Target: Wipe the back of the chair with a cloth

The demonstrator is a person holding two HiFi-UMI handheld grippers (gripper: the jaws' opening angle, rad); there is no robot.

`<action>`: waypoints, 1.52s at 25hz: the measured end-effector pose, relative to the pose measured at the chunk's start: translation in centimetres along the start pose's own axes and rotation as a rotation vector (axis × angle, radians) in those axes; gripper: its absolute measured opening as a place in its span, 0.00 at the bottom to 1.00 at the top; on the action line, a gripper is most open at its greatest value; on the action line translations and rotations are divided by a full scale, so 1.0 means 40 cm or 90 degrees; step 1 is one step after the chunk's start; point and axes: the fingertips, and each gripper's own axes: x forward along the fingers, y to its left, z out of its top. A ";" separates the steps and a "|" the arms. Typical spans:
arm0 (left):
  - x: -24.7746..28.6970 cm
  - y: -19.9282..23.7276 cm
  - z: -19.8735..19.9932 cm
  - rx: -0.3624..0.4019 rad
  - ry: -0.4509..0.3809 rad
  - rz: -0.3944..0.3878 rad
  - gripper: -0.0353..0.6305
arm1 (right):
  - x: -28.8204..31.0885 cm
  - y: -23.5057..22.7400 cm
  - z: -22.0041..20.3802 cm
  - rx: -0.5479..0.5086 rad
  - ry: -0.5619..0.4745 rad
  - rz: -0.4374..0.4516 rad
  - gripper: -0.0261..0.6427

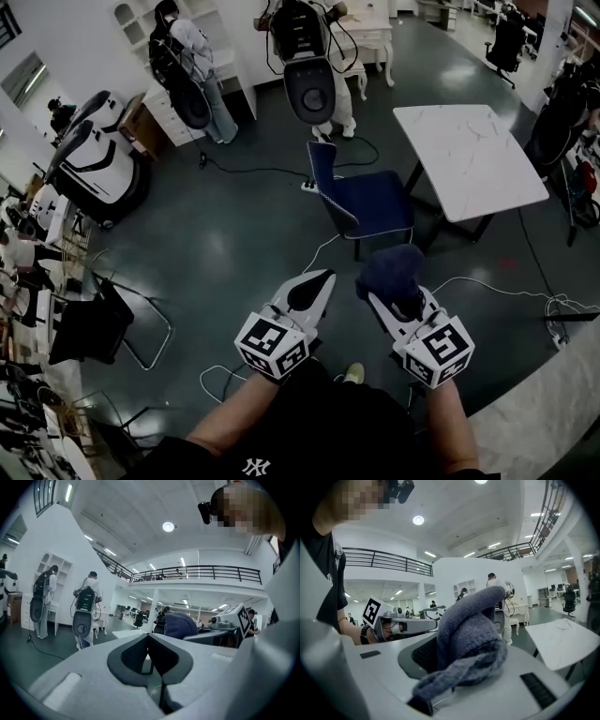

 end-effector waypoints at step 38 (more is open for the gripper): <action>0.619 0.819 0.071 -0.016 0.033 -0.039 0.07 | 0.724 -0.630 0.061 0.046 0.136 -0.097 0.17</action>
